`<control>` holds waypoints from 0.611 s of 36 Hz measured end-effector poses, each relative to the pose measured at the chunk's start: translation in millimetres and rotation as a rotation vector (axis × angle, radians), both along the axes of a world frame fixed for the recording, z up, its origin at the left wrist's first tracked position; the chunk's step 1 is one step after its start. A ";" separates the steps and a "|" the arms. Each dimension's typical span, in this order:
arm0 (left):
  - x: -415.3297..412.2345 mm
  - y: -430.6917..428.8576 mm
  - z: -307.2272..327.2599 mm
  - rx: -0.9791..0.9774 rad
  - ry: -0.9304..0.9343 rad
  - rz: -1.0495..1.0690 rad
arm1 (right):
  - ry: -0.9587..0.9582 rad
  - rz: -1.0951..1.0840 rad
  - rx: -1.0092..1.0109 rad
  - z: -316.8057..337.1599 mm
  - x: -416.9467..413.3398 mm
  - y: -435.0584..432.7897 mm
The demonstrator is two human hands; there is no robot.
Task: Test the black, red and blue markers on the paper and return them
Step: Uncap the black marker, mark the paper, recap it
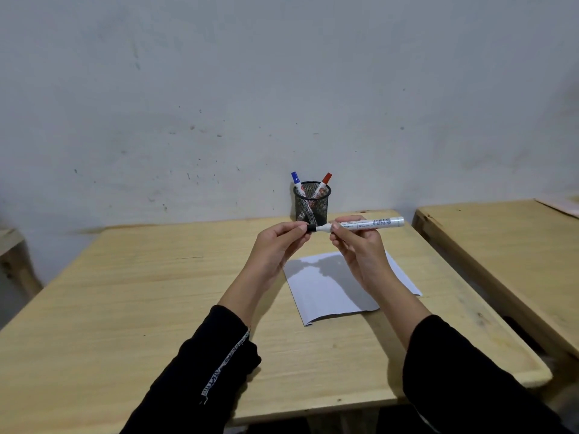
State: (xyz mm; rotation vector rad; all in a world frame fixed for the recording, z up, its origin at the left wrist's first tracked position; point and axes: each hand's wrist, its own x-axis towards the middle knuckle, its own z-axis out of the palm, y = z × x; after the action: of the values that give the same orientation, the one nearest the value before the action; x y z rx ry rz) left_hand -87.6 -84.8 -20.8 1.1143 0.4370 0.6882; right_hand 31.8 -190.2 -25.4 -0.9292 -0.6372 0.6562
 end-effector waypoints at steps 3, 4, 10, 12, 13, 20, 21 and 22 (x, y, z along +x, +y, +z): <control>0.6 -0.6 -0.4 0.037 0.023 -0.013 | -0.020 0.021 0.004 -1.3 -1.2 1.3; 0.9 -1.0 -0.7 0.039 0.025 -0.016 | -0.024 0.025 0.005 -1.6 -1.7 1.9; -1.6 1.2 0.5 0.039 0.039 -0.023 | -0.077 0.035 0.016 -6.3 -4.3 3.9; -2.4 2.1 1.5 0.053 0.049 -0.029 | -0.083 0.037 0.020 -8.1 -4.6 4.8; -2.0 2.5 1.6 0.059 0.053 -0.033 | -0.087 0.035 0.021 -8.5 -4.7 5.1; 1.1 5.5 1.6 0.060 0.039 -0.055 | -0.141 0.055 0.014 -3.6 2.9 5.5; 2.4 5.3 3.2 0.059 0.024 -0.049 | -0.147 0.070 0.017 0.6 4.5 5.3; 3.8 6.0 5.1 0.065 0.010 -0.035 | -0.150 0.082 0.018 5.1 6.4 4.6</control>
State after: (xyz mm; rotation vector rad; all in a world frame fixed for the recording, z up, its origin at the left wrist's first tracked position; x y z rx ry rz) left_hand -83.8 -78.8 -15.6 1.1847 0.4049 0.6705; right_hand 38.2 -185.6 -20.4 -0.9450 -0.8166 0.6571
